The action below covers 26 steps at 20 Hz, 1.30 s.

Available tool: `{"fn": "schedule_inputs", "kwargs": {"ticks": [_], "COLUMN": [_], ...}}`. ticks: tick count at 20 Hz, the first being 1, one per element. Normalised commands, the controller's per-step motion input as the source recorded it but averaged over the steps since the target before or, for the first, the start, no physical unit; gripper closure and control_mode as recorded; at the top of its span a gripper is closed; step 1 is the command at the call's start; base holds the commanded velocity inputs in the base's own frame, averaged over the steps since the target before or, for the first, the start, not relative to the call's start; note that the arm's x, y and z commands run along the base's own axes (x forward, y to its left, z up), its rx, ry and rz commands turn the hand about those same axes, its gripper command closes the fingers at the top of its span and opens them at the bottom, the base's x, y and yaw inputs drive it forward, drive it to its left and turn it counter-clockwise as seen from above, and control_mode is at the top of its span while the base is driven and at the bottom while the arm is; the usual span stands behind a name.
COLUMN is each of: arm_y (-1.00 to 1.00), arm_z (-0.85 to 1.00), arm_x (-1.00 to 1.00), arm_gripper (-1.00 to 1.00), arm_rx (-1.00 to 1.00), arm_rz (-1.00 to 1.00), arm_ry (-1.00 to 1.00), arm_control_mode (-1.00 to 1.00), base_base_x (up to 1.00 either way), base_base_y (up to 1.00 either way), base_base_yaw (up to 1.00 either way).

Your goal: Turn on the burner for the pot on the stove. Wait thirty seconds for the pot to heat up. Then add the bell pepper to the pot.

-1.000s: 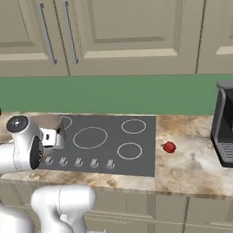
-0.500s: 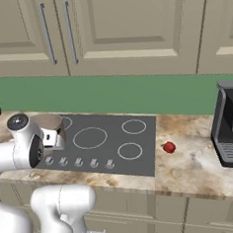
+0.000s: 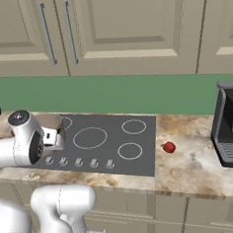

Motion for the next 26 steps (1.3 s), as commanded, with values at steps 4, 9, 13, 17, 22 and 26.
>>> {"fn": "schedule_inputs", "kwargs": {"ticks": [4, 9, 13, 17, 22, 26], "arm_y": [0.01, 0.19, 0.33, 0.33, 0.21, 0.03], "arm_z": [-0.01, 0.0, -0.09, -0.17, -0.28, -0.35], "arm_x": [0.0, 0.0, 0.0, 0.0, 0.0, 0.01], "arm_gripper": [-1.0, -1.0, -1.0, -1.0, -1.0, -1.0], "arm_rx": [0.0, 0.0, 0.0, 0.0, 0.0, -0.06], "arm_rz": [0.0, 0.0, 0.02, 0.03, 0.02, 0.02], "arm_ry": [0.01, 0.02, 0.06, 0.07, 0.07, 0.1], "arm_control_mode": [-1.0, -1.0, -1.0, -1.0, -1.0, -1.0], "base_base_x": [0.0, 0.0, 0.0, 0.0, 0.0, 0.0], "base_base_y": [0.0, 0.0, 0.0, 0.0, 0.0, 0.0], "base_base_yaw": [0.0, 0.0, 0.0, 0.0, 0.0, 0.0]}}
